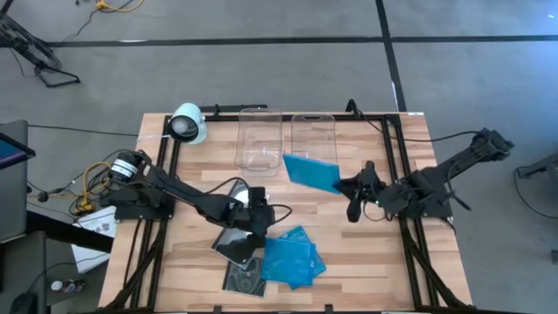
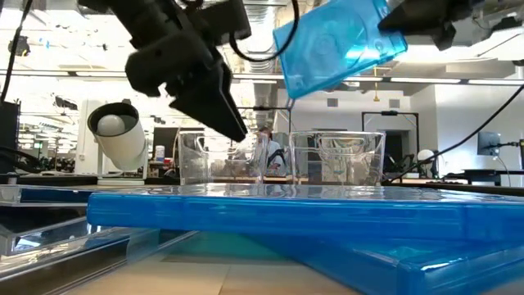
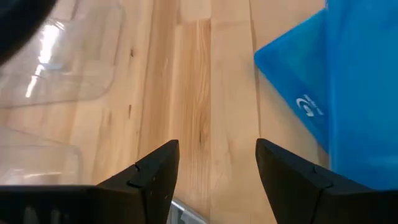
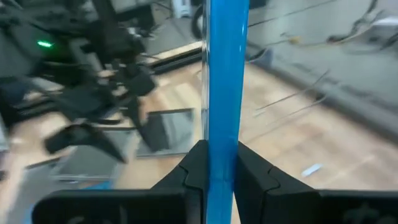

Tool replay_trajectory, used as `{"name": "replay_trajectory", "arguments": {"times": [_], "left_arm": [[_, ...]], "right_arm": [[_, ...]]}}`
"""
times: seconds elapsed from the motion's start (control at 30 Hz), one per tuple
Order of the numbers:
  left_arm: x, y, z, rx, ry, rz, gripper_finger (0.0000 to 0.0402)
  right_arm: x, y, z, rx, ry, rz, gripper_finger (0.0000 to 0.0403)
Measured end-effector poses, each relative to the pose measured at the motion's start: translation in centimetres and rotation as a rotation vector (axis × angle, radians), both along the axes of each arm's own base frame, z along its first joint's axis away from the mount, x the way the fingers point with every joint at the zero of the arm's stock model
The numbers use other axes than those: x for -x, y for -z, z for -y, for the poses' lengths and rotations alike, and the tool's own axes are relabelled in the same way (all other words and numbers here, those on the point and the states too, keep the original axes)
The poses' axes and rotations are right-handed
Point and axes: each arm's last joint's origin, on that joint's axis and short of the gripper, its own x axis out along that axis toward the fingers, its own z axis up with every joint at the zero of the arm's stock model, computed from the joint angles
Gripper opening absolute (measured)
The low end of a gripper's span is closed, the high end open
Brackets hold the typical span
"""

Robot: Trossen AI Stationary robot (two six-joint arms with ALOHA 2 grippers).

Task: Pick & place jewel cases by type
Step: Put the top blue CD case into the right transparent bin

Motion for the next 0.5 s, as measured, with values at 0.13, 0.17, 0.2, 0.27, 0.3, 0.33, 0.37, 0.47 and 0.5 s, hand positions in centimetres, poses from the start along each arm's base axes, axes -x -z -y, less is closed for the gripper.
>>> {"name": "replay_trajectory", "arguments": {"times": [0.13, 0.17, 0.2, 0.27, 0.3, 0.33, 0.37, 0.47, 0.5], "left_arm": [[0.5, -1.0, 0.7, -0.022, 0.007, 0.033, 0.0208], [0.7, -1.2, 0.9, -0.031, 0.009, 0.043, 0.0208], [0.8, -1.5, 1.1, -0.044, 0.012, 0.052, 0.0208], [1.1, -2.0, 1.5, -0.069, 0.013, 0.073, 0.0208], [1.3, -2.3, 1.7, -0.083, 0.013, 0.084, 0.0208], [1.6, -2.6, 1.9, -0.1, 0.009, 0.095, 0.0208], [1.8, -2.9, 2.1, -0.117, 0.001, 0.106, 0.0208], [3.0, -3.8, 2.5, -0.191, -0.045, 0.122, 0.0208], [3.5, -4.1, 2.6, -0.216, -0.075, 0.127, 0.0208]], "right_arm": [[-0.2, -1.1, 1.0, 0.092, 0.058, -0.041, 0.0038], [-0.2, -1.2, 1.4, 0.112, 0.073, -0.052, 0.0039], [-0.4, -1.2, 1.7, 0.13, 0.089, -0.062, 0.004], [-0.7, -1.1, 2.5, 0.164, 0.12, -0.088, 0.0042], [-0.8, -1.0, 2.9, 0.183, 0.135, -0.104, 0.0041], [-1.0, -0.9, 3.3, 0.201, 0.149, -0.122, 0.0041], [-1.2, -0.8, 3.6, 0.218, 0.16, -0.142, 0.004], [-2.0, -0.1, 4.7, 0.26, 0.178, -0.212, 0.004], [-2.3, 0.1, 5.0, 0.272, 0.182, -0.238, 0.0041]]}}
